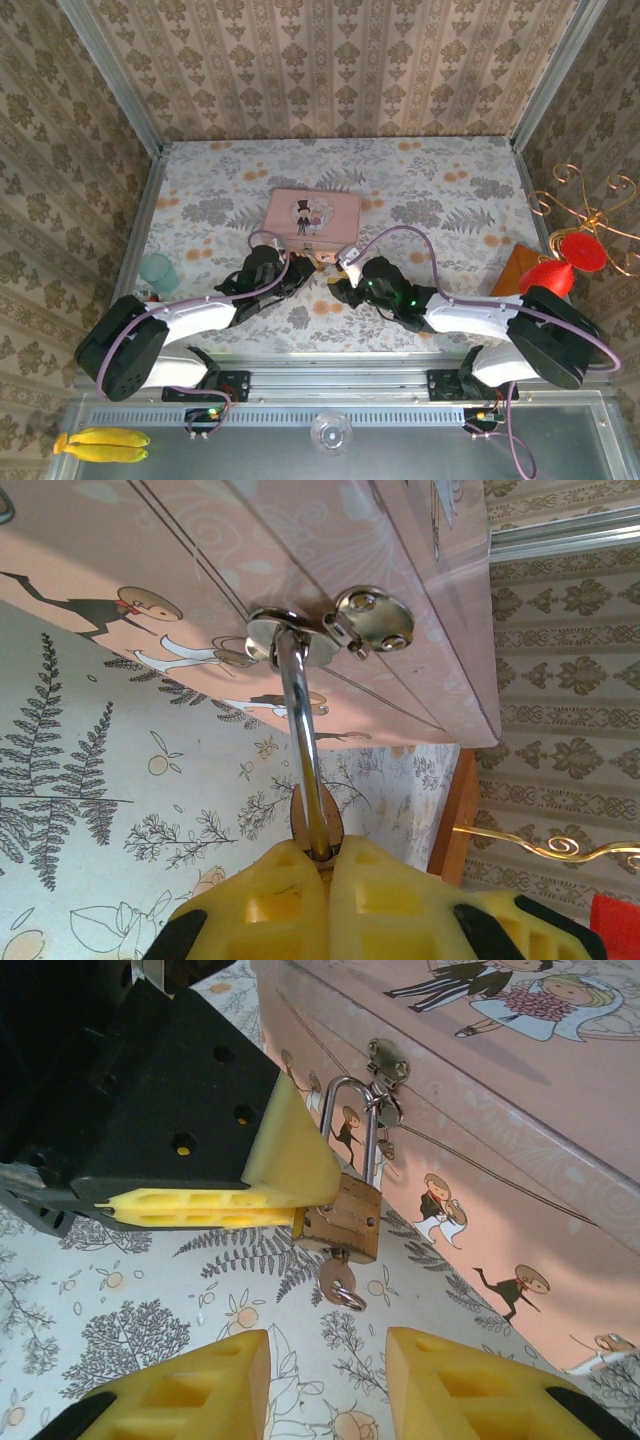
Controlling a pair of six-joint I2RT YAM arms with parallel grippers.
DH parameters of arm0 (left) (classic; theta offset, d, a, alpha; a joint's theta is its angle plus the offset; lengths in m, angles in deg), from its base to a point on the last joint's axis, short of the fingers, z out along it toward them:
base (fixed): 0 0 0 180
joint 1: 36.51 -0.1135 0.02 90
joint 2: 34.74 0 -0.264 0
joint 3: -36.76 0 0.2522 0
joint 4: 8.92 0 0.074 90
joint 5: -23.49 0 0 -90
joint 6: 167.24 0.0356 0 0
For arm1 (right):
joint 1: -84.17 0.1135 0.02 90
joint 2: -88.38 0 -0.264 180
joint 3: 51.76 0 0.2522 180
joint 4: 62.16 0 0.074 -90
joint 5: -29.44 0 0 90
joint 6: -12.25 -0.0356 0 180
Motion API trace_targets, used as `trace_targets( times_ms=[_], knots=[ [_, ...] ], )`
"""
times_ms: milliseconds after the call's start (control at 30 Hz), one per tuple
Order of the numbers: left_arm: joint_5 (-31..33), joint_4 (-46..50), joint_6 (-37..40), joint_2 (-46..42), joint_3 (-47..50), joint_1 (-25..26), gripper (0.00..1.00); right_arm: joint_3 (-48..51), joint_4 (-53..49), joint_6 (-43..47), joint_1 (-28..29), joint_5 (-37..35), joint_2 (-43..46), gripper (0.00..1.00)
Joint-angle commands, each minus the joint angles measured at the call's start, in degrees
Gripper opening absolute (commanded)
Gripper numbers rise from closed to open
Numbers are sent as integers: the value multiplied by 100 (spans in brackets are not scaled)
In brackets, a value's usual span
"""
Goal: Unlock the padlock with the key
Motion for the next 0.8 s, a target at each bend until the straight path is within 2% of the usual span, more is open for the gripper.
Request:
trace_targets(
  times_ms=[0, 367, 767],
  knots=[
    [54, -275, 189, -243, -227, 65, 0, 39, 594, 389, 76, -131, -237, 37],
    [11, -286, 163, -255, -184, 92, 0, 123, 1263, 977, 191, -632, -781, 38],
    [-42, -386, 128, -234, -165, 92, 0, 108, 1478, 1148, 206, -670, -1110, 35]
  ],
)
